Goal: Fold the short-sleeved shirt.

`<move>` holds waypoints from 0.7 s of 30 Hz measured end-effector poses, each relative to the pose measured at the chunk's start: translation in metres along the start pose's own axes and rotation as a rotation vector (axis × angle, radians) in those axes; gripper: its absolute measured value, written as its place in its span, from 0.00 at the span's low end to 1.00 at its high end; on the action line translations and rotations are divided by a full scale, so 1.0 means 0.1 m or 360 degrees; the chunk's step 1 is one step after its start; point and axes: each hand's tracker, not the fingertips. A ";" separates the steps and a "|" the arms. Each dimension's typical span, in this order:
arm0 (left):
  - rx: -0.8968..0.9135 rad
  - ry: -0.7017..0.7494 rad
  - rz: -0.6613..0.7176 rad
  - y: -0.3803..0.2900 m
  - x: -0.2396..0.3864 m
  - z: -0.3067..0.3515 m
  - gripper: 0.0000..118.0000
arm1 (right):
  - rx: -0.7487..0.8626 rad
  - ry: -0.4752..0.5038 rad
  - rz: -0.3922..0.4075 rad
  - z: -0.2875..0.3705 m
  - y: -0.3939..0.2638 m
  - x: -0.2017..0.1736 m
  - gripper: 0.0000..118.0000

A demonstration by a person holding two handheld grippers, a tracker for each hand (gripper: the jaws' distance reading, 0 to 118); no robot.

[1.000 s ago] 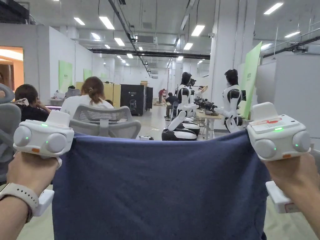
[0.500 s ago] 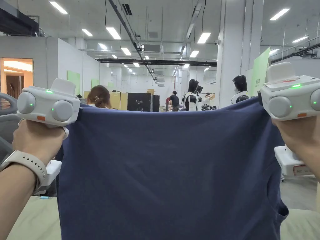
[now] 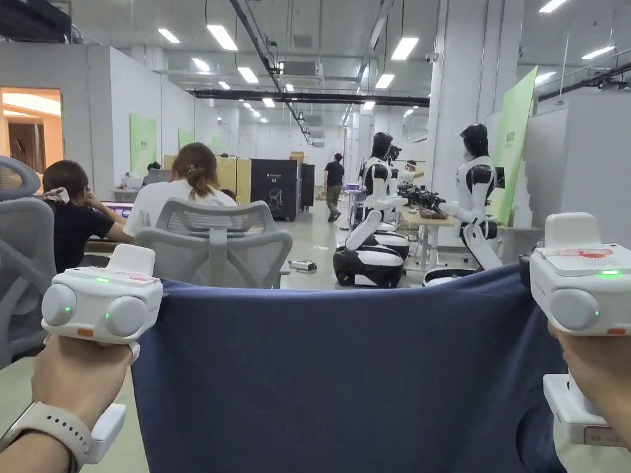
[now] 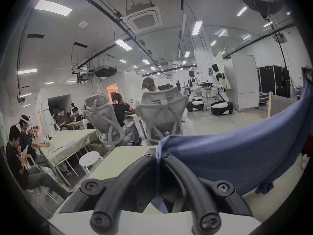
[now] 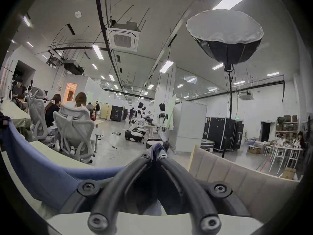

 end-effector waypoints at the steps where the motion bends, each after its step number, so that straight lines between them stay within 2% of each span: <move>1: -0.0022 -0.0031 0.0015 -0.05 -0.01 0.08 0.00 | -0.0011 0.0003 -0.0003 0.11 -0.05 0.01 0.02; 8: -0.0155 -0.0125 -0.0037 -0.64 -0.06 0.79 0.00 | -0.0193 0.0073 0.0072 0.94 -0.59 0.14 0.02; 14: -0.0342 -0.0228 -0.0063 -1.61 -0.16 1.52 0.00 | -0.0480 0.0203 0.0107 1.77 -1.55 0.25 0.02; 17: -0.0502 -0.0267 -0.0017 -2.22 -0.18 1.82 0.00 | -0.0687 0.0404 0.0051 2.12 -2.20 0.25 0.02; 19: -0.0635 -0.0297 0.0012 -2.67 -0.17 1.97 0.00 | -0.0865 0.0457 0.0164 2.35 -2.68 0.14 0.02; 21: -0.0767 -0.0314 0.0029 -3.07 -0.16 2.08 0.00 | -0.0979 0.0509 0.0189 2.55 -3.06 0.05 0.02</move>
